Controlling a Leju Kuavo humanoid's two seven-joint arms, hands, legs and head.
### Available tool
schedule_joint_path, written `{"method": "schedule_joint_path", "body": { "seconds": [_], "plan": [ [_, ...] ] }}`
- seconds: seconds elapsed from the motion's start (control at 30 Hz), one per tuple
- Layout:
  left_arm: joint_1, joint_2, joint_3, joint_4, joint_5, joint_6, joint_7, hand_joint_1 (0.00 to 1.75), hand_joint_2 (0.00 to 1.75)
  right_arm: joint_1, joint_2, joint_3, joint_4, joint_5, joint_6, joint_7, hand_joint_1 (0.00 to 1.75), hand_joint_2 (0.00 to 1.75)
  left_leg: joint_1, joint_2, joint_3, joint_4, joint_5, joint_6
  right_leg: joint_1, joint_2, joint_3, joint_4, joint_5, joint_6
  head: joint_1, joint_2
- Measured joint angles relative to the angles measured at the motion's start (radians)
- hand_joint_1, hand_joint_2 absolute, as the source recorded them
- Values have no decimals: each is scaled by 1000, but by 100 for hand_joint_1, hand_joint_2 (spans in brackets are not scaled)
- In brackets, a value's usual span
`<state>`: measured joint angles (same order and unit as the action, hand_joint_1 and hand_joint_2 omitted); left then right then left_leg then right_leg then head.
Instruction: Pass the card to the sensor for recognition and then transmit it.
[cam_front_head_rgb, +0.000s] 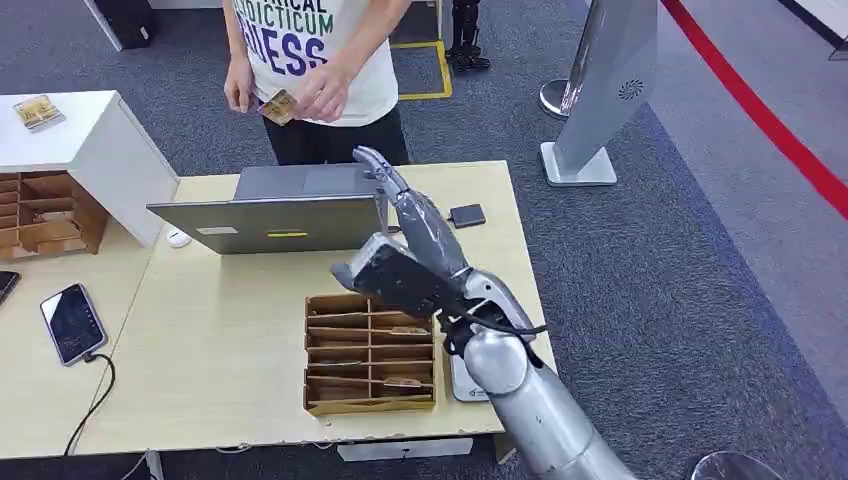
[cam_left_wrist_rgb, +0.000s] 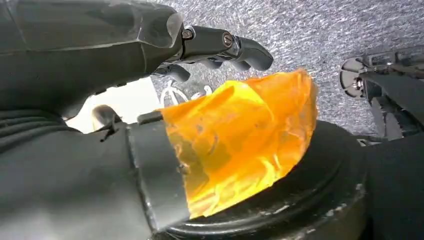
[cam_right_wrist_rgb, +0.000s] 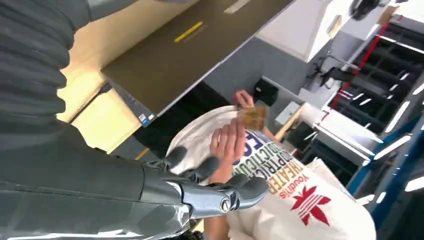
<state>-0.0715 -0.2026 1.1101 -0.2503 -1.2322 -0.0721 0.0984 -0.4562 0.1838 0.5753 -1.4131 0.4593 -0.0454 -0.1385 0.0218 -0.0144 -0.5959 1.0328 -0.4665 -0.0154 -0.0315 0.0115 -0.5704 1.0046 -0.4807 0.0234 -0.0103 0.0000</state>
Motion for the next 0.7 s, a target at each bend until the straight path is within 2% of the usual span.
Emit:
{"method": "schedule_joint_path", "body": {
  "seconds": [0.07,0.1,0.33,0.37,0.4,0.43,0.7],
  "plan": [
    [1,-2,2,0,5,3,-1,0,0,37,-16,9,-45,-7,-2,-8,0,0,0,0,0,0,0,0,0,0,0,0,0,0,0,0],
    [2,-4,3,0,7,5,-2,0,0,55,-23,13,-62,-10,-4,-13,0,175,0,0,0,0,0,0,0,0,0,0,0,0,0,0],
    [9,-8,16,0,27,15,-6,0,0,178,-80,27,-160,-5,-33,-44,0,175,0,0,0,0,0,0,0,0,0,0,0,0,0,0],
    [11,-10,17,0,30,16,-6,0,0,195,-88,28,-167,4,-37,-44,12,175,0,0,0,0,0,0,0,0,0,0,0,0,0,0],
    [12,-11,19,0,30,16,-6,0,0,213,-97,29,-173,13,-40,-44,94,175,0,0,0,0,0,0,0,0,0,0,0,0,0,0],
    [13,-12,22,0,31,16,-6,0,0,229,-105,31,-178,18,-42,-45,159,175,0,0,0,0,0,0,0,0,0,0,0,0,0,0],
    [16,-21,35,0,34,18,-7,0,0,299,-135,40,-186,43,-56,-48,162,175,0,0,0,0,0,0,0,0,0,0,0,0,0,0]
  ]
}}
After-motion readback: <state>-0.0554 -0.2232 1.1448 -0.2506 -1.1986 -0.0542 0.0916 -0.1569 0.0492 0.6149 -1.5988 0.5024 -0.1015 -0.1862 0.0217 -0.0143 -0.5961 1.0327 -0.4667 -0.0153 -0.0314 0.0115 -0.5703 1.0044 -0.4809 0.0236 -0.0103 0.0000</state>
